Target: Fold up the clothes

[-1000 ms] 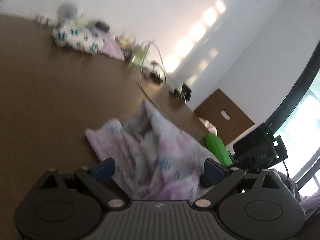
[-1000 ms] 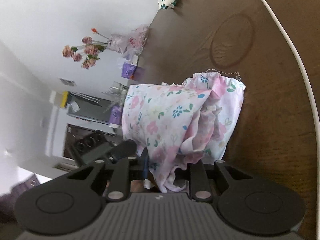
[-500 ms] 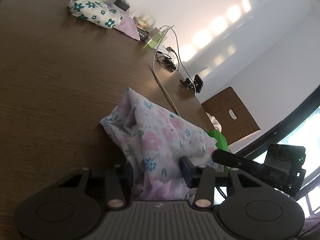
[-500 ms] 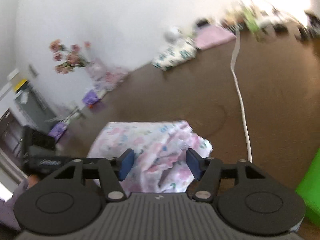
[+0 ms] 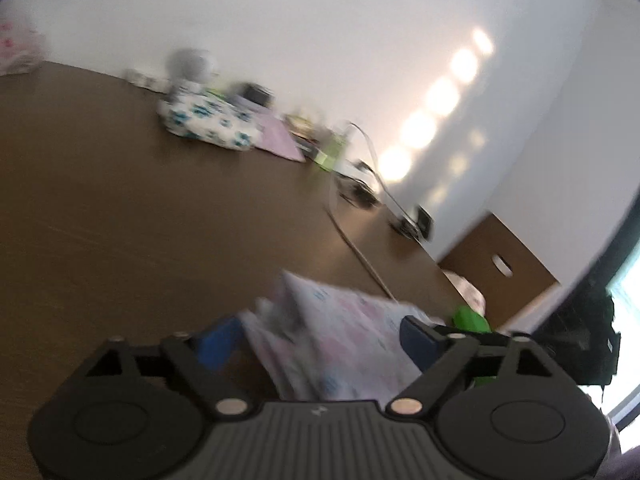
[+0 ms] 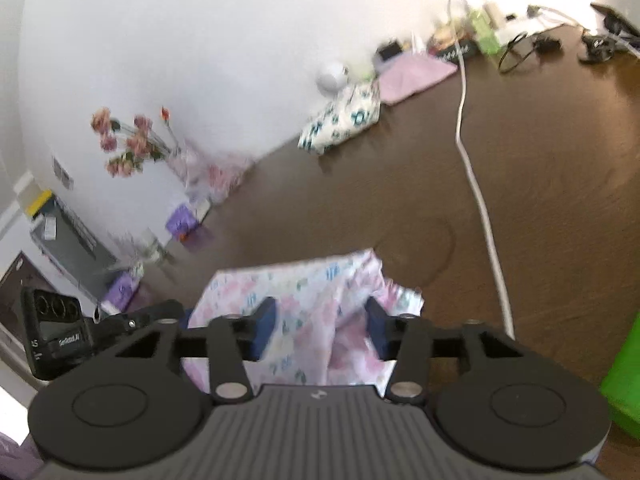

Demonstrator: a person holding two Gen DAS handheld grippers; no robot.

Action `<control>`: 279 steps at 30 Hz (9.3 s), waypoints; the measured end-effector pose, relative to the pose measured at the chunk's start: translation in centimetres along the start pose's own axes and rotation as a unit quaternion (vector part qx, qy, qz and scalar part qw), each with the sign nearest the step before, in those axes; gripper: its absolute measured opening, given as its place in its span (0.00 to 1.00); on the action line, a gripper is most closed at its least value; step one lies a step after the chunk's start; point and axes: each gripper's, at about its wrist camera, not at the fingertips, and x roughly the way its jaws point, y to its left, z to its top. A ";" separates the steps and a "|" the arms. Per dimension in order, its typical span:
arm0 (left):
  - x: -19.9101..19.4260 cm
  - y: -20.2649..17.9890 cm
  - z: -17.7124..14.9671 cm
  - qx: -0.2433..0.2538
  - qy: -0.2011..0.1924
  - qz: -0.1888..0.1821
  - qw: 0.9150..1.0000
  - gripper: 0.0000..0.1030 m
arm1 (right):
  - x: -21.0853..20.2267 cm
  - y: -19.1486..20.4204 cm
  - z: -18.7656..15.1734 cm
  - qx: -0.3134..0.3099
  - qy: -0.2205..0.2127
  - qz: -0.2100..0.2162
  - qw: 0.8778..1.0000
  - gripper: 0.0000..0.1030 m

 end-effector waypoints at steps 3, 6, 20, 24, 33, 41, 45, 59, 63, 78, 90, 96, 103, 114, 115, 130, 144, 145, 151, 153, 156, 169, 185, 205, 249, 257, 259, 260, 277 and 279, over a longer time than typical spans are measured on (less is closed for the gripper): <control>0.0 0.1 0.6 -0.007 -0.011 0.018 1.000 0.76 | 2.1 -0.5 -0.1 0.006 -0.003 -0.026 1.000 0.53; 0.0 0.3 1.1 -0.013 -0.021 0.036 0.999 0.51 | 5.2 -1.3 -0.5 0.027 0.009 -0.041 0.999 0.41; -3.0 -0.3 0.7 0.007 -0.111 0.102 0.989 0.51 | 11.2 2.3 -1.5 0.009 -0.015 -0.032 0.999 0.62; -4.8 -3.6 0.8 0.057 -0.163 0.090 0.981 0.53 | 11.4 5.2 -3.2 -0.032 -0.072 -0.072 0.994 0.45; 2.4 -6.3 -2.3 0.148 -0.114 0.148 0.971 0.48 | 19.2 6.7 -4.8 -0.016 -0.036 -0.099 0.994 0.08; 1.8 -4.9 -2.0 0.129 -0.118 0.124 0.977 0.59 | 21.7 10.8 -5.8 -0.015 -0.026 -0.089 0.996 0.10; 1.9 -4.9 -2.4 0.136 -0.118 0.126 0.976 0.60 | 25.6 13.2 -5.8 0.002 -0.056 -0.053 0.997 0.10; 2.8 -4.9 -2.6 0.148 -0.106 0.125 0.975 0.63 | 43.4 21.2 -8.5 0.024 0.027 0.007 0.999 0.08; 3.0 -4.9 -2.6 0.150 -0.104 0.121 0.976 0.64 | 44.0 22.6 -8.5 0.037 0.038 0.002 0.999 0.10; 2.8 -4.6 -2.6 0.141 -0.106 0.113 0.978 0.64 | 43.0 26.6 -10.4 0.033 -0.010 -0.001 0.999 0.19; 3.0 -4.7 -2.6 0.145 -0.104 0.111 0.978 0.65 | 44.4 25.4 -9.3 0.145 0.014 0.019 0.989 0.21; 3.0 -4.6 -2.7 0.143 -0.105 0.109 0.978 0.65 | 39.7 27.3 -9.3 0.015 -0.016 -0.063 0.998 0.64; 3.1 -4.8 -2.6 0.142 -0.105 0.110 0.978 0.65 | 40.7 24.3 -8.6 0.045 0.008 -0.049 0.998 0.41; 3.2 -4.9 -2.8 0.150 -0.097 0.107 0.978 0.67 | 37.1 17.4 -6.3 0.114 0.040 0.015 0.993 0.32; 3.2 -4.9 -2.8 0.150 -0.098 0.107 0.978 0.67 | 33.7 15.5 -6.0 0.107 0.035 0.005 0.994 0.42; 2.4 -4.7 -2.6 0.146 -0.102 0.104 0.979 0.70 | 19.0 6.8 -7.7 0.095 0.030 0.006 0.995 0.15; -2.5 -2.6 -1.4 0.082 -0.093 0.159 0.979 0.86 | 17.6 5.5 -6.2 0.042 0.030 -0.019 0.998 0.16; -2.8 -2.1 -1.3 0.060 -0.074 0.165 0.982 0.86 | 16.9 5.3 -5.9 0.042 0.031 -0.017 0.998 0.20; -2.1 0.2 -0.4 -0.037 -0.011 0.088 0.995 0.86 | 14.2 4.1 -4.1 0.024 0.041 -0.020 0.999 0.53; -1.6 0.0 -0.1 -0.026 -0.005 0.080 0.996 0.86 | 14.4 3.6 -4.1 0.028 0.065 -0.020 0.997 0.53; -1.0 -0.1 0.1 -0.014 0.000 0.063 0.998 0.84 | 14.2 3.5 -4.3 0.020 0.073 -0.010 0.997 0.51; 0.5 0.9 8.7 -0.022 -0.026 -0.010 0.999 0.30 | 15.2 2.2 0.4 0.103 0.045 0.055 0.992 0.14; 7.3 6.3 32.9 -0.008 -0.151 -0.009 0.988 0.29 | 27.5 6.0 24.4 0.014 -0.075 0.034 0.997 0.14; 17.0 15.7 34.6 -0.040 -0.120 0.070 0.989 0.78 | 38.2 -0.9 26.8 -0.029 -0.049 -0.052 0.997 0.44; 16.4 14.5 35.1 -0.002 -0.096 0.106 0.990 0.69 | 35.6 -1.3 27.2 0.006 -0.132 -0.066 0.989 0.38; 11.8 6.6 34.4 0.066 -0.134 0.199 0.969 0.81 | 28.6 2.3 25.9 -0.018 -0.158 -0.127 0.979 0.67; 10.6 4.7 34.2 0.083 -0.143 0.221 0.961 0.83 | 26.8 3.3 25.4 -0.024 -0.164 -0.144 0.976 0.72; 10.0 3.7 33.9 0.091 -0.145 0.230 0.958 0.83 | 25.8 3.8 25.2 -0.026 -0.167 -0.153 0.974 0.78; 5.9 -1.1 4.1 0.089 -0.052 0.280 0.955 0.87 | 15.9 6.3 2.0 -0.105 0.005 -0.246 0.964 1.00; 5.8 -1.2 3.1 0.089 -0.046 0.286 0.953 0.88 | 16.0 6.4 0.6 -0.122 0.022 -0.251 0.960 1.00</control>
